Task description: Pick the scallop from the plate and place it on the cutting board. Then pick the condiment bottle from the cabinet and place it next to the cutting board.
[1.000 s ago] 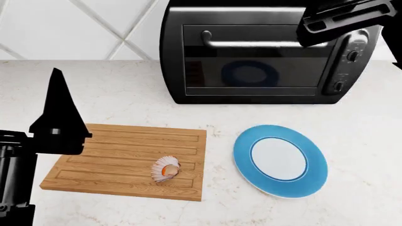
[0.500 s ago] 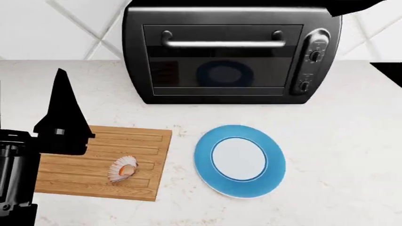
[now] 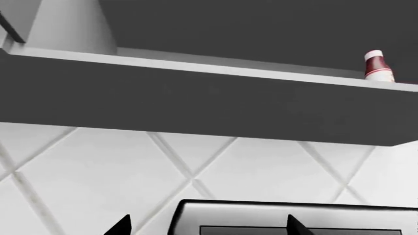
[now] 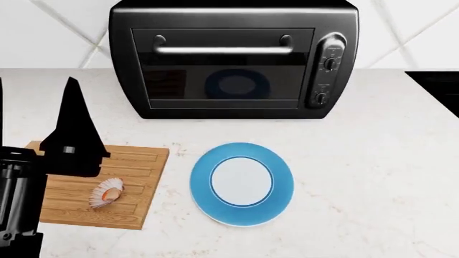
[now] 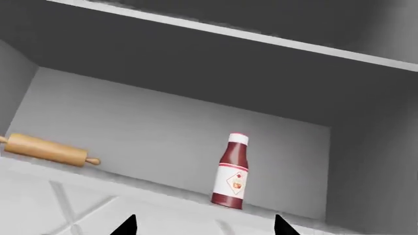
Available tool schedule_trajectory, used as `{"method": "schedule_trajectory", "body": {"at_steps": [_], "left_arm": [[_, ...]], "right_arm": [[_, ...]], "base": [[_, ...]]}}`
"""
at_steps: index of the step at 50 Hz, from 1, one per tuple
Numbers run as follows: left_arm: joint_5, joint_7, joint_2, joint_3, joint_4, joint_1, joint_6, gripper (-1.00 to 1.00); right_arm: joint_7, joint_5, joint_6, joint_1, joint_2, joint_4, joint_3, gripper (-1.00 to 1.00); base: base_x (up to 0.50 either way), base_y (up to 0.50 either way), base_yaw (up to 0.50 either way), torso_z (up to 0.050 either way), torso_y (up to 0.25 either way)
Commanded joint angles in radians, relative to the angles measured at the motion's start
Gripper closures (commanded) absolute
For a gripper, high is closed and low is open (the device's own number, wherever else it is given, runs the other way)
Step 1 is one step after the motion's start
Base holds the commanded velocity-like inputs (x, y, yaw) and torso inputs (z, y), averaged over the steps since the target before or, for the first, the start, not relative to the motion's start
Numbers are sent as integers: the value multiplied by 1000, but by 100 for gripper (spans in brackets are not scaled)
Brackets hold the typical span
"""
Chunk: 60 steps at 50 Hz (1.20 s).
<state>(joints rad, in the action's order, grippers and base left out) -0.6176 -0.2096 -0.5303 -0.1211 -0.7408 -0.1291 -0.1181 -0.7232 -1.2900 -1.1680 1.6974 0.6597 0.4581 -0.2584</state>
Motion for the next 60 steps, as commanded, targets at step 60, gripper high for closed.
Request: {"method": "schedule_trajectory", "body": {"at_steps": [60], "left_arm": [[-48, -24, -32, 5, -49, 13, -24, -100]], "right_arm": [[849, 1360, 369, 659, -565, -1650, 243, -100]], "base": [[0, 0, 0, 0, 0]]}}
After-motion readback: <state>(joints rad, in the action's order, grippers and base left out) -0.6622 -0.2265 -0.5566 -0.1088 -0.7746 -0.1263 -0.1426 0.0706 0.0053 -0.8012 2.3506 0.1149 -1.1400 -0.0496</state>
